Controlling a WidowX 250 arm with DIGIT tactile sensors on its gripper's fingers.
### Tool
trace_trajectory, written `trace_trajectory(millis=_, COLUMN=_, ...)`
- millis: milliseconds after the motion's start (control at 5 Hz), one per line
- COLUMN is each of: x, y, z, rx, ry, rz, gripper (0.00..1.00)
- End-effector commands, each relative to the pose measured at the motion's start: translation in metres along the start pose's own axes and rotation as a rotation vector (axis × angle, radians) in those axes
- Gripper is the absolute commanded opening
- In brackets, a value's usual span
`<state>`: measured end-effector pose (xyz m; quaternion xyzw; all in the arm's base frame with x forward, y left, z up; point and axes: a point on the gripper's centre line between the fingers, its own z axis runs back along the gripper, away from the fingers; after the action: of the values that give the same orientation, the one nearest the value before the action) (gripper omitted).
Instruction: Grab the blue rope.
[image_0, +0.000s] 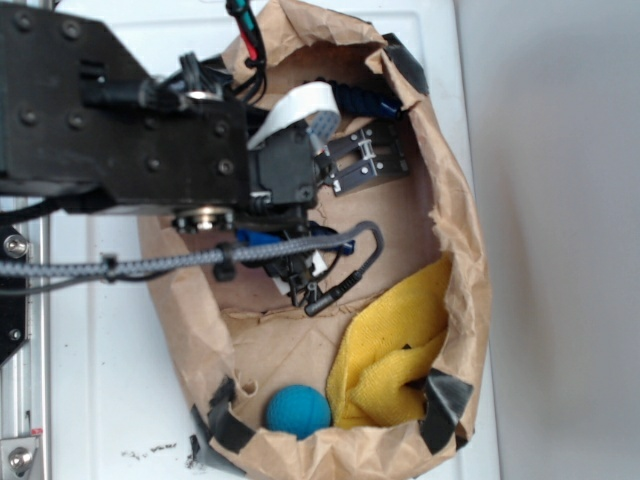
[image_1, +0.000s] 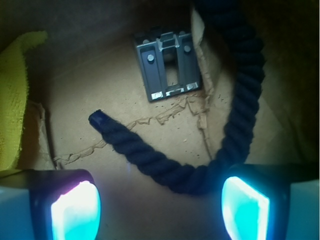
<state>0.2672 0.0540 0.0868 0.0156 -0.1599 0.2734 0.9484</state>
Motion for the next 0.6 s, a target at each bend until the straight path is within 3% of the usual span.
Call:
trace_trajectory(millis=0, x=0.01, y=0.044, z=0.02, rx=-0.066, ry=-0.091, rz=0.207, gripper=1.0)
trace_trajectory(millis=400, x=0.024, y=0.065, z=0.007, rx=0.021, ry=-0.116, rz=0.294, gripper=1.0)
